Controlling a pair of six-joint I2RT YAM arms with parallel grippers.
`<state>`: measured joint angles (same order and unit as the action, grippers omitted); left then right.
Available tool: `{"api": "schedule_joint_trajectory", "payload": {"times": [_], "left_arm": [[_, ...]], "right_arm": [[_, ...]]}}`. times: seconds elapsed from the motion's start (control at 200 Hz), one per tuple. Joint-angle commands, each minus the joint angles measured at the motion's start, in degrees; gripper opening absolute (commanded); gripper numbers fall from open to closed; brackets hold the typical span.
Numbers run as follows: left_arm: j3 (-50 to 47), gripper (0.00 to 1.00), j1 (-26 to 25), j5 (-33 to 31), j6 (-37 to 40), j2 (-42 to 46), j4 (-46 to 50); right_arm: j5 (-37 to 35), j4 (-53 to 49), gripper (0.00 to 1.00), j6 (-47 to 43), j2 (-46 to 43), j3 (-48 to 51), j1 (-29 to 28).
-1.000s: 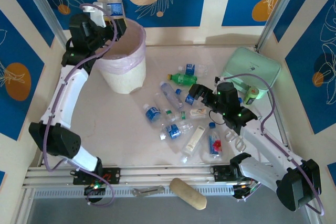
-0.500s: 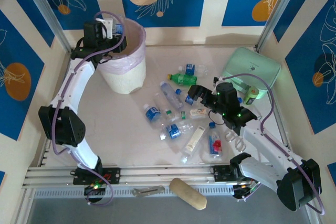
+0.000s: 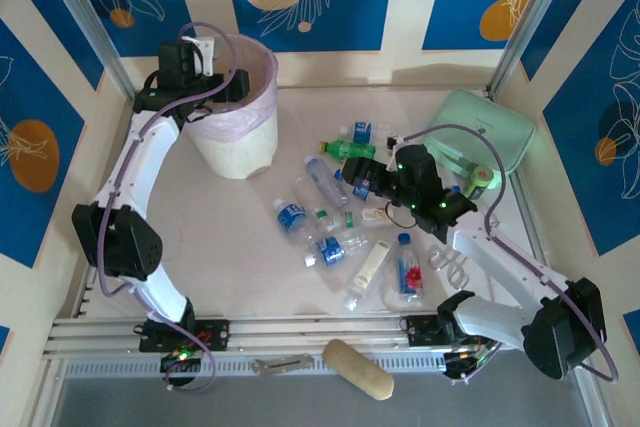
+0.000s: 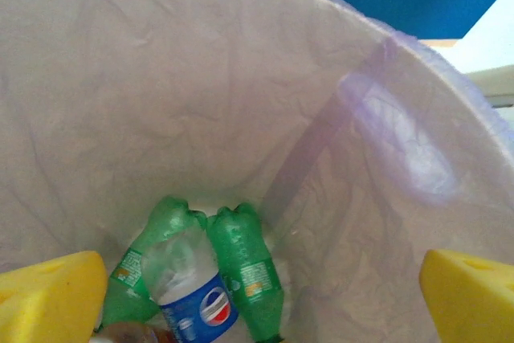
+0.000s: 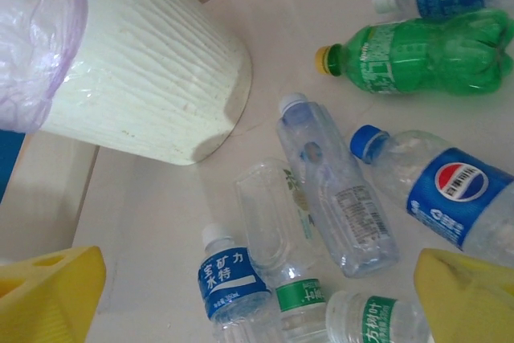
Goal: Put the plastic bottles in the bin
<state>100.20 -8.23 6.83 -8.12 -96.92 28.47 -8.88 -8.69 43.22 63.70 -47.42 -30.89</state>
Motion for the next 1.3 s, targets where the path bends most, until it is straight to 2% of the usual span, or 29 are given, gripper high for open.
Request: {"api": "schedule_joint_trajectory", "payload": {"times": [0.0,0.125,0.225,0.3,0.44,0.635,0.965,1.075,1.295], "left_arm": [[1.2,1.00,0.3,3.6,-2.1,5.6,0.3],[-4.0,1.00,0.2,8.9,-6.7,11.8,-2.5],[-13.1,1.00,0.2,13.9,-12.2,18.7,-8.8],[-20.1,1.00,0.1,15.0,-15.1,24.5,-12.0],[-33.6,1.00,0.1,13.0,-17.7,35.6,-14.0],[-50.3,1.00,0.3,7.3,-21.4,47.5,-12.5],[-66.5,0.99,1.1,0.0,-29.5,55.3,-13.2],[-68.4,0.99,1.4,-0.1,-31.1,56.2,-15.3],[-68.7,0.99,1.5,0.3,-32.0,55.2,-17.2]], "right_arm": [[2.5,-1.8,0.99,-4.3,2.8,-3.5,-1.8],[5.0,-4.5,0.99,-9.4,8.5,-8.4,-4.8],[6.6,-8.9,1.00,-14.6,14.6,-14.1,-7.6],[8.2,-12.1,1.00,-18.5,19.2,-18.6,-9.9],[8.3,-16.9,1.00,-22.9,28.0,-26.3,-13.8],[4.1,-25.3,0.99,-27.8,40.4,-38.3,-18.6],[-10.2,-35.9,0.97,-30.2,55.2,-51.0,-24.2],[-16.2,-37.8,0.97,-31.1,58.1,-52.9,-25.6],[-20.9,-40.8,0.96,-32.1,63.2,-56.2,-27.0]]}}
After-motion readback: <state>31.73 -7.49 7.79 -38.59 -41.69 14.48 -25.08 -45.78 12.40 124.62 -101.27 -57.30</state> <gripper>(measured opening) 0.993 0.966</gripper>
